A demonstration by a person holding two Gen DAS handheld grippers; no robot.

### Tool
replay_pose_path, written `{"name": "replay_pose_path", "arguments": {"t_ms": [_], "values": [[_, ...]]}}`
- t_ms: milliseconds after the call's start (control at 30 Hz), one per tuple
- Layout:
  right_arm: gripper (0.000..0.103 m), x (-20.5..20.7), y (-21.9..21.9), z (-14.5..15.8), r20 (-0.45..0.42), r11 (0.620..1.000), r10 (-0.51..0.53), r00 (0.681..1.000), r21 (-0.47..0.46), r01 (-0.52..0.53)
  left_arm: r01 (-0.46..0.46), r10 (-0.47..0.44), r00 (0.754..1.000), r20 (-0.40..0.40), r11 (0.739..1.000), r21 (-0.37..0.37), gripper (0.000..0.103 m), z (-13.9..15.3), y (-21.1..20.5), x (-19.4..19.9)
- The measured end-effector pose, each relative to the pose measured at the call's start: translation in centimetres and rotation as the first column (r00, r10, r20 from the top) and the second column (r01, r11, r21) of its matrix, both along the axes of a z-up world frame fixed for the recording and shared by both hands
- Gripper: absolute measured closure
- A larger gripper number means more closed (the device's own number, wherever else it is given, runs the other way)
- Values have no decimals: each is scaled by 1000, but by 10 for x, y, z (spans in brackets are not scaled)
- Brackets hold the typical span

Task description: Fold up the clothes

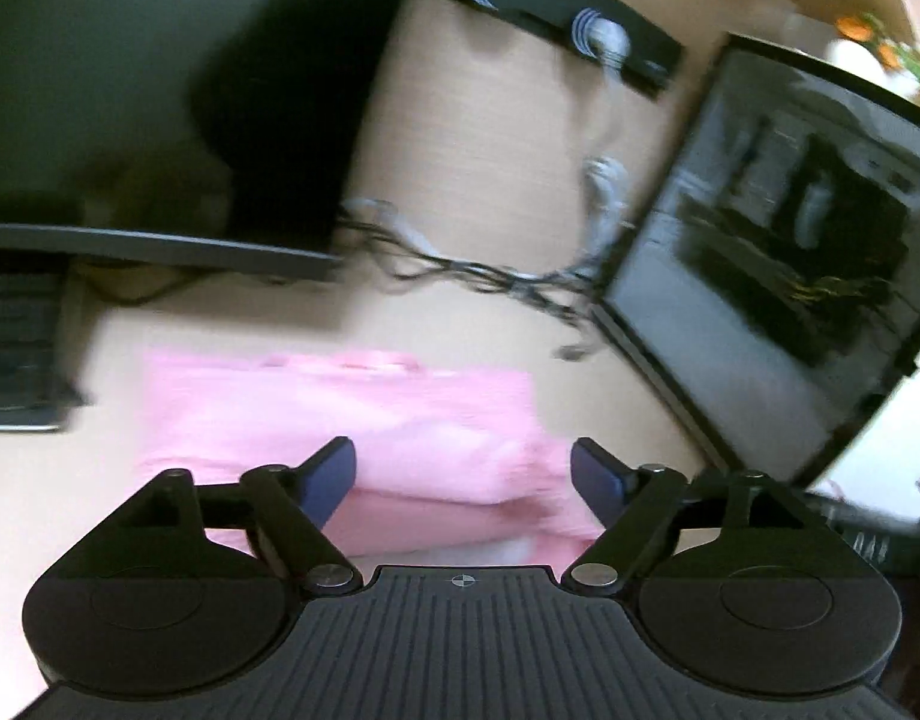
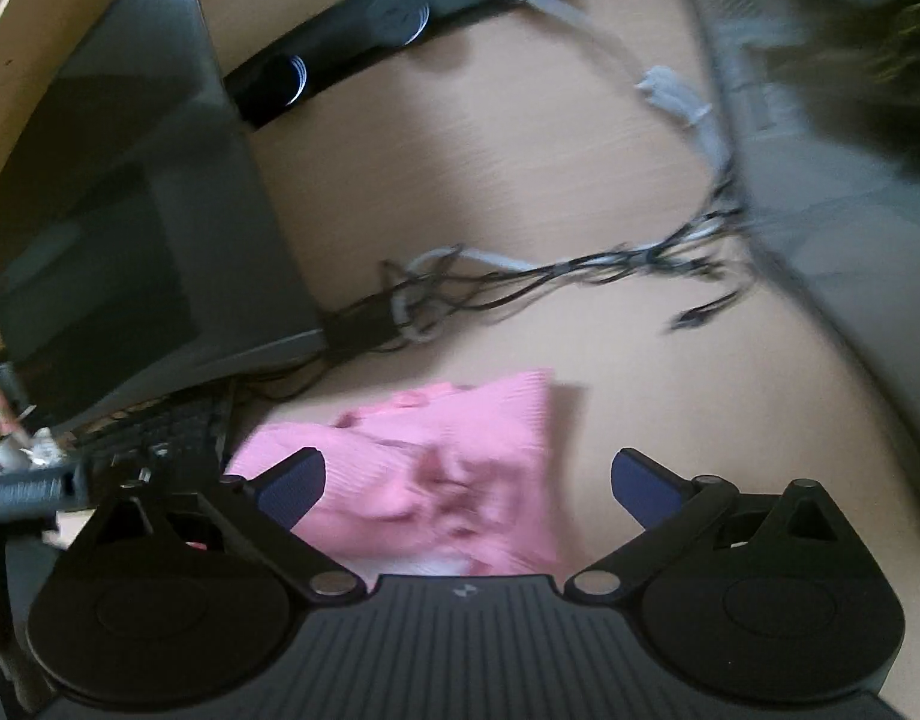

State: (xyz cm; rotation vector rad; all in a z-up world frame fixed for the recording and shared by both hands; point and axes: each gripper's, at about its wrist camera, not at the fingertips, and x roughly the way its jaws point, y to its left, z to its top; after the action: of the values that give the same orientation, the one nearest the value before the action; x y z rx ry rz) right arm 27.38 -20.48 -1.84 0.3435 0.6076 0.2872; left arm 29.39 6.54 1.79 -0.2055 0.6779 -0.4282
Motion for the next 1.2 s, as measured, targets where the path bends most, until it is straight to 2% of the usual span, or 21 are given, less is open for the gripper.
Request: {"name": "replay_pose_path", "arguments": {"t_ms": [67, 100, 133, 167, 200, 267, 333, 500, 633, 667, 767, 800, 900, 1000, 1100, 1133, 1200], "values": [[15, 21, 16, -15, -65, 999, 44, 997, 2, -44, -54, 54, 998, -20, 998, 18, 15, -9, 17, -1], [28, 32, 24, -23, -100, 998, 65, 993, 3, -65, -76, 77, 996, -34, 997, 22, 15, -13, 26, -2], [53, 42, 32, -31, -136, 996, 87, 987, 5, -87, -98, 99, 994, -48, 995, 27, 15, -17, 35, -3], [64, 48, 41, -34, -155, 994, 106, 982, -22, -111, -117, 119, 991, -61, 993, 29, 15, -22, 43, -4], [82, 52, 50, -36, -171, 989, 124, 977, -56, -135, -134, 136, 988, -72, 990, 33, 14, -27, 50, -6], [85, 58, 59, -23, -135, 982, 153, 979, -91, -166, -155, 158, 983, -89, 987, 43, 14, -35, 58, -4], [86, 70, 49, 5, -80, 990, 128, 988, -50, -133, -158, 163, 982, -97, 986, 57, 14, -41, 63, -1], [84, 105, 12, 25, -164, 999, 34, 986, 6, -34, -158, 168, 979, -113, 983, 97, 14, -53, 65, 13], [64, 103, -1, -10, -278, 994, -34, 960, -106, 5, -157, 176, 975, -134, 978, 139, 14, -61, 70, 14], [61, 97, -4, -13, -277, 994, -37, 960, -107, 7, -157, 179, 974, -139, 975, 156, 14, -62, 72, 13], [52, 82, -12, -8, -219, 995, -36, 975, -95, 16, -158, 191, 971, -146, 965, 212, 14, -64, 78, 11], [50, 80, -13, -3, -186, 995, -33, 982, -104, 14, -154, 186, 972, -144, 966, 208, 14, -61, 80, 11], [47, 77, -6, 10, -88, 986, 4, 996, -163, -18, -116, 135, 984, -113, 980, 162, 14, -46, 78, 13], [47, 81, 7, 7, -53, 969, 53, 997, -239, -65, -43, 50, 996, -70, 994, 103, 14, -34, 61, 22], [51, 96, 16, -6, -78, 966, 74, 994, -241, -90, 53, -52, 998, -36, 998, 37, 14, -28, 40, 31], [64, 102, 18, -11, -96, 969, 73, 993, -229, -93, 89, -89, 996, -26, 996, 13, 14, -27, 32, 34], [83, 109, 19, -12, -130, 978, 84, 988, -180, -107, 151, -151, 988, -25, 988, 1, 12, -32, 17, 39]]}}
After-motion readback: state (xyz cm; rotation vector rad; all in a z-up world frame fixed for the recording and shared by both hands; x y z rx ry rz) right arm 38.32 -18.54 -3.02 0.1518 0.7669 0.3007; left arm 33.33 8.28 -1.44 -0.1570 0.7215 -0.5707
